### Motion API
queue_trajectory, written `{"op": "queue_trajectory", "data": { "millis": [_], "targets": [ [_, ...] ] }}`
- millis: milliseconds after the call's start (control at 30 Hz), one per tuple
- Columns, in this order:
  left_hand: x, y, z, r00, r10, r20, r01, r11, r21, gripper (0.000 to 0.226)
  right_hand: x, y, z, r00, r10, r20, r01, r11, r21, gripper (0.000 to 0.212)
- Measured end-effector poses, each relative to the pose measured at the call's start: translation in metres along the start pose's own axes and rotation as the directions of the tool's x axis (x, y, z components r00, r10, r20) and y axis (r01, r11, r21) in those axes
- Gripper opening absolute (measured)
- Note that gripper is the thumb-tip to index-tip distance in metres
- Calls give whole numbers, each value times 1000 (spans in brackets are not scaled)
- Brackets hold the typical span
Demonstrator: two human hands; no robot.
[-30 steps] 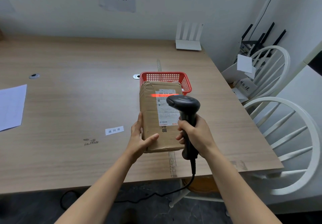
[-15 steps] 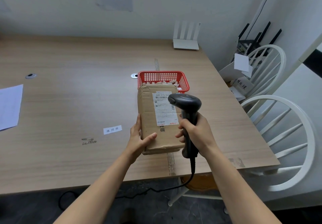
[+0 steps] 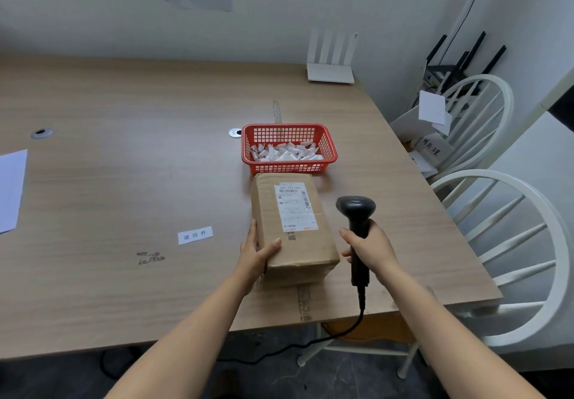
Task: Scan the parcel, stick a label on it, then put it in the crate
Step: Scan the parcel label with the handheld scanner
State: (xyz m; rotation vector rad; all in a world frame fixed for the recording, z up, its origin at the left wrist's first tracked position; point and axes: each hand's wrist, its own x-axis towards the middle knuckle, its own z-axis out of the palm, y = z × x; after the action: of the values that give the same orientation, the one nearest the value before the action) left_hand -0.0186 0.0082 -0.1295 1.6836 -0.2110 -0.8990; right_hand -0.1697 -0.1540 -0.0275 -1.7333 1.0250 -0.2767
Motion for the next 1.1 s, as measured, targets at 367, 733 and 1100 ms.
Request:
{"op": "queue_trajectory", "data": {
  "millis": [367,733,1100],
  "targets": [
    [1,19,6,999,17,29,-20,995,99,90,79,46,-5,968,215,-126,-249,864,-437,66],
    [0,42,-8,996,63,64,-79,951,300,82,89,60,25,949,199,-245,-305,777,-550,75],
    [7,50,-19,990,122,71,-141,897,419,61,84,32,14,892,119,-436,-297,881,-368,50]
  ]
}}
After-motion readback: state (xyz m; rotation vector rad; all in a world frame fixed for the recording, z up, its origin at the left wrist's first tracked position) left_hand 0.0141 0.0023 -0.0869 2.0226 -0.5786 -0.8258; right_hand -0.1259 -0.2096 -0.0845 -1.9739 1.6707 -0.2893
